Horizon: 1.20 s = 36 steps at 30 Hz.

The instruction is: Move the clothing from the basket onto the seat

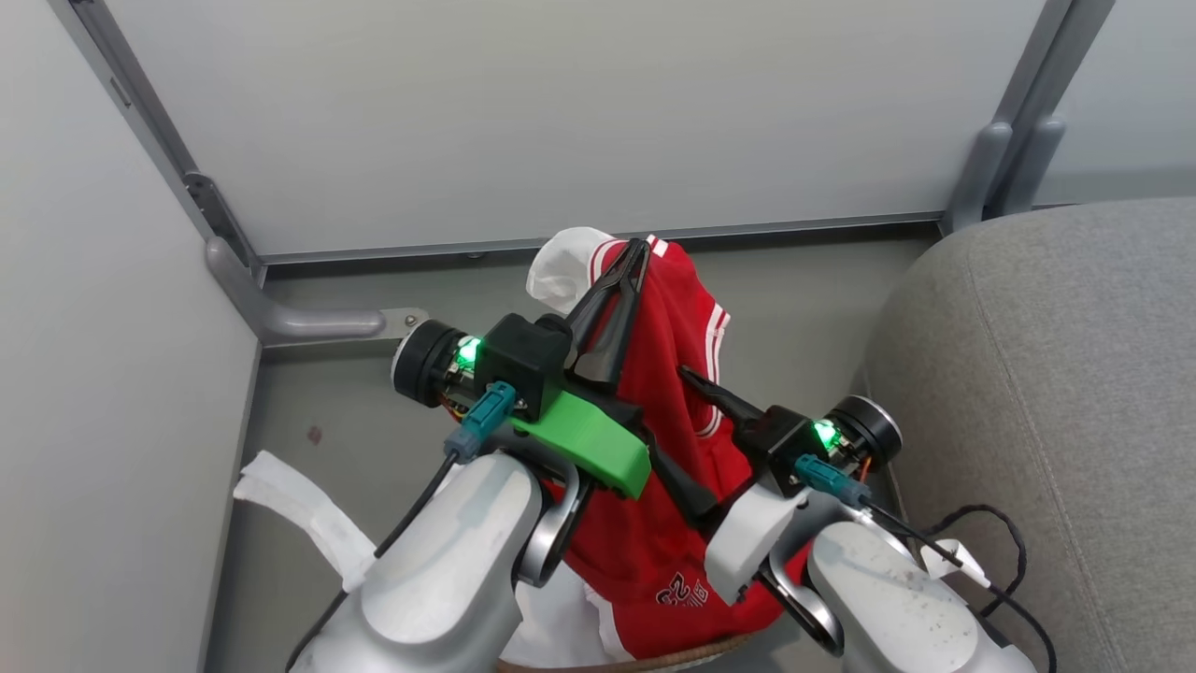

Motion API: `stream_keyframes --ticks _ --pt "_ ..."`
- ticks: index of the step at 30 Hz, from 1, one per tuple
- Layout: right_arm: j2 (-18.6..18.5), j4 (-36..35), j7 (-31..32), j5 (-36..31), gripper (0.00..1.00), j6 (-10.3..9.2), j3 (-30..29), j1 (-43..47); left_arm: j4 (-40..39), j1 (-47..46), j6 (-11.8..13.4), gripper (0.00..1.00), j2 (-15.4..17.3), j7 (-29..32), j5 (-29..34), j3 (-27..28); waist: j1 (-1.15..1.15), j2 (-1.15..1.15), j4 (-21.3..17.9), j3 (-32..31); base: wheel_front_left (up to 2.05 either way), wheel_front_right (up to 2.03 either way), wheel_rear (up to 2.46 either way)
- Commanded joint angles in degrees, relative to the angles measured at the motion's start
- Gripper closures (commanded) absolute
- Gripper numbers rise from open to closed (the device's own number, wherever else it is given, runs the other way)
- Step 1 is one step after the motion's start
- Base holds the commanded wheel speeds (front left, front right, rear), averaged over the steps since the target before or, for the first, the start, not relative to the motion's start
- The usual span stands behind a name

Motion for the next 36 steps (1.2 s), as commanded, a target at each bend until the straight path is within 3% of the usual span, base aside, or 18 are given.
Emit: stream_keyframes --ticks 1,7,8,9,10,15,28,29,30,31,36 --pt "-0.2 1.2 -0.3 -0.4 0.00 -0.06 0.1 -0.4 -0.3 -1.1 0.3 1.00 0.1 -0.1 -0.6 -0.5 0.00 0.00 0.9 0.6 0.00 0.00 0.00" --pt "-0.2 6.5 -0.3 0.9 0.00 -0.06 1.7 -1.1 -0.9 -2.3 0.8 1.00 0.1 -0.1 -1.6 -2.6 0.00 0.00 2.4 1.4 0.00 0.00 0.00" --pt "-0.2 7.7 -0.3 1.5 0.04 -0.06 2.4 -1.2 -1.0 -2.5 1.0 1.00 0.1 -0.1 -1.9 -2.8 0.00 0.00 2.6 1.5 0.00 0.00 0.00" --pt "-0.2 8.7 -0.3 2.3 0.91 -0.06 3.1 -1.3 -1.0 -2.6 1.0 1.00 0.1 -0.1 -1.9 -2.9 0.00 0.00 2.7 1.6 0.00 0.00 0.00" --pt "-0.2 10.0 -0.3 3.4 1.00 -0.06 3.6 -1.4 -1.0 -2.7 1.2 1.00 0.1 -0.1 -1.9 -3.1 0.00 0.00 2.9 1.7 0.00 0.00 0.00" --pt "-0.3 10.7 -0.3 6.8 1.00 -0.06 2.6 -2.0 -0.5 -2.7 1.6 1.00 0.1 -0.1 -2.0 -3.1 0.00 0.00 3.1 2.0 0.00 0.00 0.00" --pt "-0.2 3.7 -0.3 4.9 1.00 -0.06 -2.3 1.3 1.0 -1.3 1.8 1.00 0.1 0.0 -0.8 -1.1 0.00 0.00 1.4 2.6 0.00 0.00 0.00" --pt "-0.2 2.7 -0.3 4.7 1.00 -0.06 -2.8 1.7 1.5 -1.1 2.0 0.91 0.1 0.0 -0.6 -0.8 0.00 0.00 1.1 2.7 0.00 0.00 0.00" --pt "-0.2 1.8 -0.3 4.7 1.00 -0.06 -3.3 2.0 1.7 -1.0 1.9 0.36 0.1 0.0 -0.4 -0.5 0.00 0.00 0.8 2.8 0.00 0.00 0.00" --pt "-0.3 0.5 -0.3 4.6 1.00 -0.06 -4.1 2.3 2.0 -0.8 1.9 0.00 0.1 0.0 0.0 -0.1 0.00 0.00 0.4 2.9 0.00 0.00 0.00" --pt "-0.2 -5.6 -0.3 4.3 1.00 -0.06 -7.1 4.5 4.2 0.5 1.3 0.00 0.3 0.0 2.0 1.9 0.00 0.00 -2.4 3.3 0.00 0.00 0.00"
